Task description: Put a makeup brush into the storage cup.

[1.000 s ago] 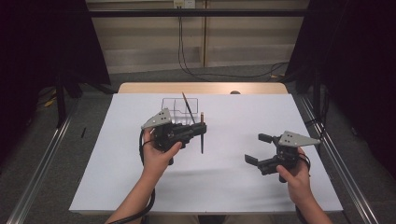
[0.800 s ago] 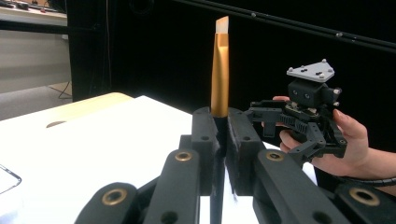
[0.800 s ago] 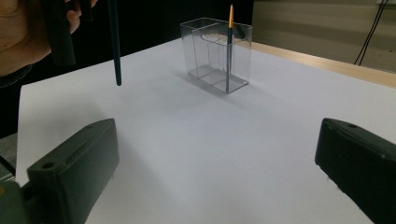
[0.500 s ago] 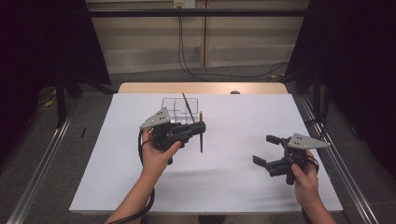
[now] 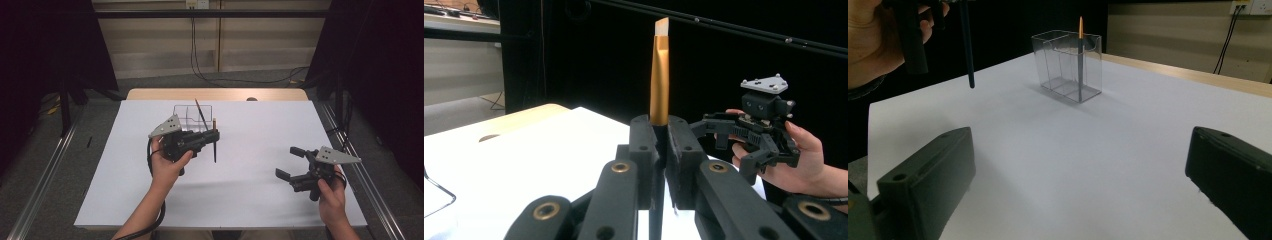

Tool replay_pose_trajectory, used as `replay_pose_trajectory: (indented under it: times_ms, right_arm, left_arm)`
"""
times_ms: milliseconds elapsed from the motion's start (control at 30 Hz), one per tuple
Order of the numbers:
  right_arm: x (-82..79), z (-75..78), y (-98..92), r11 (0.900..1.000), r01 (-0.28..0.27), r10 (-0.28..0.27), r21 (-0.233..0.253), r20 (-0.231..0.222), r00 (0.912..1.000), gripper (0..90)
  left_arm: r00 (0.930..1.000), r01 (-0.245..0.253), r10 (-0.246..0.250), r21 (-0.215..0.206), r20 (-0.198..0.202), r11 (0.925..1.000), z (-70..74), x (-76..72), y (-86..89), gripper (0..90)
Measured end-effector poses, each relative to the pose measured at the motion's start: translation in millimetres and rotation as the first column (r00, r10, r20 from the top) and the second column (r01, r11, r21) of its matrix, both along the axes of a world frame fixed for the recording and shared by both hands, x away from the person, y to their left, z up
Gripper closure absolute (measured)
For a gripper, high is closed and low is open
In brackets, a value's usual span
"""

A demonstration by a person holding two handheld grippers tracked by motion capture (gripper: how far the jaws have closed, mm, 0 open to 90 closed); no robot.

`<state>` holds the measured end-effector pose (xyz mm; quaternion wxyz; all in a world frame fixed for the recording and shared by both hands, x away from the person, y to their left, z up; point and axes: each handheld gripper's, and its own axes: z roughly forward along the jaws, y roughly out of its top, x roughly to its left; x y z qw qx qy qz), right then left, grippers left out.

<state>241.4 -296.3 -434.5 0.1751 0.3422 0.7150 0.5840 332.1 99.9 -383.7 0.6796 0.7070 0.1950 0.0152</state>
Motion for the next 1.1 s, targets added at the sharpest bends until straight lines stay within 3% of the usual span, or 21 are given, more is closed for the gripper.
replay_pose_trajectory:
  times_ms: [600, 1100]
  right_arm:
    - [-6.2, -0.6, 6.1, 1.0, -0.018, 0.018, 0.017, 0.004, 0.9998, 0.0]
    - [-7.4, 0.7, 5.6, 1.0, -0.017, 0.016, 0.024, 0.015, 0.9998, 0.0]
  left_arm:
    - [1.0, -0.008, 0.008, -0.004, 0.0, 1.0, 3.0, 4.2, -1.0, 83.1]
    - [0.9985, -0.052, 0.053, -0.028, 0.012, 0.9982, 12.3, 17.1, 4.3, 83.1]
